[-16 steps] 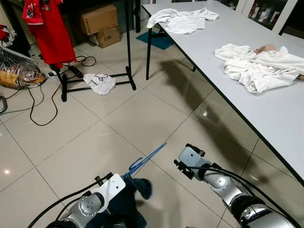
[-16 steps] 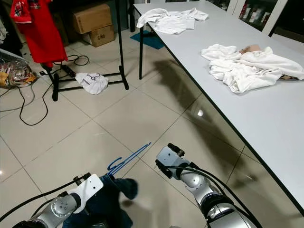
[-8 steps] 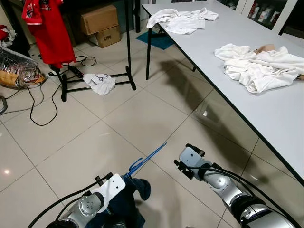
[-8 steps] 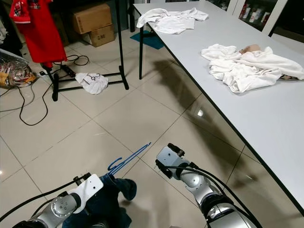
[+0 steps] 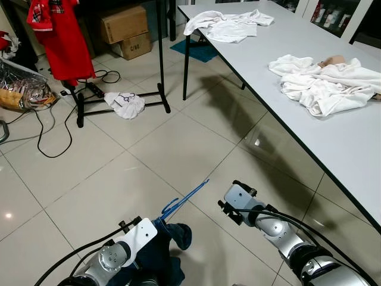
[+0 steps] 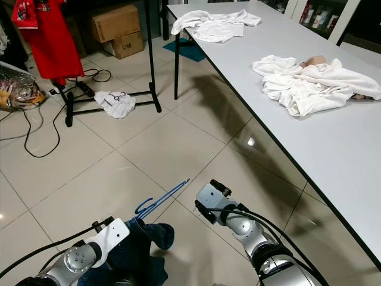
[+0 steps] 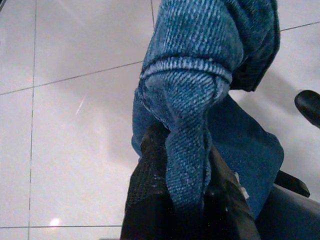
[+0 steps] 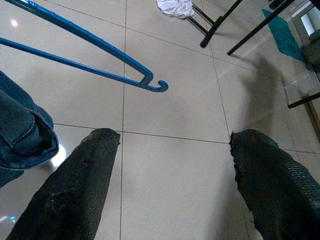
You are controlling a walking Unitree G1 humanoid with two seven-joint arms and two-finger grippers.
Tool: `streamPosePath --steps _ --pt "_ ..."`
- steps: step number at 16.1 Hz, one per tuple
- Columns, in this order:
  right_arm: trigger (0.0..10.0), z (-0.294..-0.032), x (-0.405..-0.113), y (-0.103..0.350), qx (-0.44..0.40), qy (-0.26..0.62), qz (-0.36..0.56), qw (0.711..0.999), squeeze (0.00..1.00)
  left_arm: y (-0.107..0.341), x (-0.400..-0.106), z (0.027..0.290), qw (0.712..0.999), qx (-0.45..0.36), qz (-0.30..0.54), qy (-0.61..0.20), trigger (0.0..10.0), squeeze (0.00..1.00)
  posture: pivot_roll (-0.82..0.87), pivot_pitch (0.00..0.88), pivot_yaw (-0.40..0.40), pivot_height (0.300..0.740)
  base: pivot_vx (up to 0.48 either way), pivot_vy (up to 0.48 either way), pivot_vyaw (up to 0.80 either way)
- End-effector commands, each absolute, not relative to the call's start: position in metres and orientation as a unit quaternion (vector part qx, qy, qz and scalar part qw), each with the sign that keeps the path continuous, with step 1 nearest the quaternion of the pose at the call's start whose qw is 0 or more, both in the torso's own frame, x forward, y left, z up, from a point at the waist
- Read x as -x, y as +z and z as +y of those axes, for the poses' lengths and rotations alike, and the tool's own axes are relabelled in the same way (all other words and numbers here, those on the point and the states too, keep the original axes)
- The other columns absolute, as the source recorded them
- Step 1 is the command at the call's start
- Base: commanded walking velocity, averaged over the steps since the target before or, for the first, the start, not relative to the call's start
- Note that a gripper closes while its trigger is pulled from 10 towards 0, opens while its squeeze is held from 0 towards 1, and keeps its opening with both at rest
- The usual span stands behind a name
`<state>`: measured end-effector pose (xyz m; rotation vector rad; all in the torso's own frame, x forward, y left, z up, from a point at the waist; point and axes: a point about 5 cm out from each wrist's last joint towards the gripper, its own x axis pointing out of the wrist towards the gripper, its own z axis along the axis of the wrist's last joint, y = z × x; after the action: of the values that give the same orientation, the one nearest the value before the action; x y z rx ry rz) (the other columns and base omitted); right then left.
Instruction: Hang hanger
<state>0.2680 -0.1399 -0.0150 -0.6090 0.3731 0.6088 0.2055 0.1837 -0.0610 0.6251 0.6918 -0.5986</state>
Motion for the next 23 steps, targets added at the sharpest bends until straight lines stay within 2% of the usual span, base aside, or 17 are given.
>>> streamPosePath --steps 1,2,3,6,8,11,13,16,18,23 --pt "10.0 -0.140 -0.272 -0.011 0.298 0.294 0.173 0.891 0.00 -0.060 -0.206 0.185 0.853 -0.296 0.326 -0.280 10.0 0.00 -0.04 0.000 0.000 0.740 0.000 0.000 0.00" --pt "10.0 -0.161 -0.243 -0.034 0.452 0.407 0.200 0.768 0.00 -0.052 -0.211 0.202 0.821 -0.361 0.307 -0.318 10.0 0.00 -0.03 0.000 0.000 0.740 0.000 0.000 0.00" --pt "10.0 -0.167 -0.237 -0.037 0.490 0.431 0.194 0.732 0.00 -0.048 -0.213 0.208 0.804 -0.390 0.296 -0.338 10.0 0.00 -0.03 0.000 0.000 0.740 0.000 0.000 0.00" --pt "10.0 -0.164 -0.235 -0.039 0.456 0.424 0.209 0.754 0.00 -0.045 -0.216 0.211 0.803 -0.399 0.290 -0.334 10.0 0.00 -0.03 0.000 0.000 0.740 0.000 0.000 0.00" --pt "10.0 -0.160 -0.232 -0.040 0.449 0.427 0.207 0.757 0.00 -0.045 -0.216 0.210 0.791 -0.414 0.282 -0.353 10.0 0.00 -0.03 0.000 0.000 0.740 0.000 0.000 0.00" --pt "10.0 -0.161 -0.234 -0.038 0.469 0.429 0.185 0.749 0.00 -0.041 -0.219 0.208 0.762 -0.443 0.263 -0.393 10.0 0.00 -0.04 0.000 0.000 0.740 0.000 0.000 0.00" --pt "10.0 -0.160 -0.235 -0.036 0.498 0.447 0.164 0.724 0.00 -0.038 -0.222 0.206 0.731 -0.473 0.246 -0.426 10.0 0.00 -0.04 0.000 0.000 0.740 0.000 0.000 0.00" --pt "10.0 -0.162 -0.233 -0.038 0.523 0.457 0.157 0.702 0.00 -0.033 -0.227 0.209 0.721 -0.486 0.238 -0.433 10.0 0.00 -0.04 0.000 0.000 0.740 0.000 0.000 0.00" --pt "10.0 -0.162 -0.232 -0.038 0.526 0.459 0.154 0.699 0.00 -0.032 -0.227 0.210 0.717 -0.490 0.236 -0.436 10.0 0.00 -0.04 0.026 0.030 0.740 0.000 0.000 0.00" --pt "10.0 -0.150 -0.232 -0.038 0.508 0.463 0.146 0.711 0.00 -0.031 -0.227 0.209 0.688 -0.513 0.220 -0.464 10.0 0.00 -0.04 0.026 0.033 0.740 0.000 0.000 0.00"
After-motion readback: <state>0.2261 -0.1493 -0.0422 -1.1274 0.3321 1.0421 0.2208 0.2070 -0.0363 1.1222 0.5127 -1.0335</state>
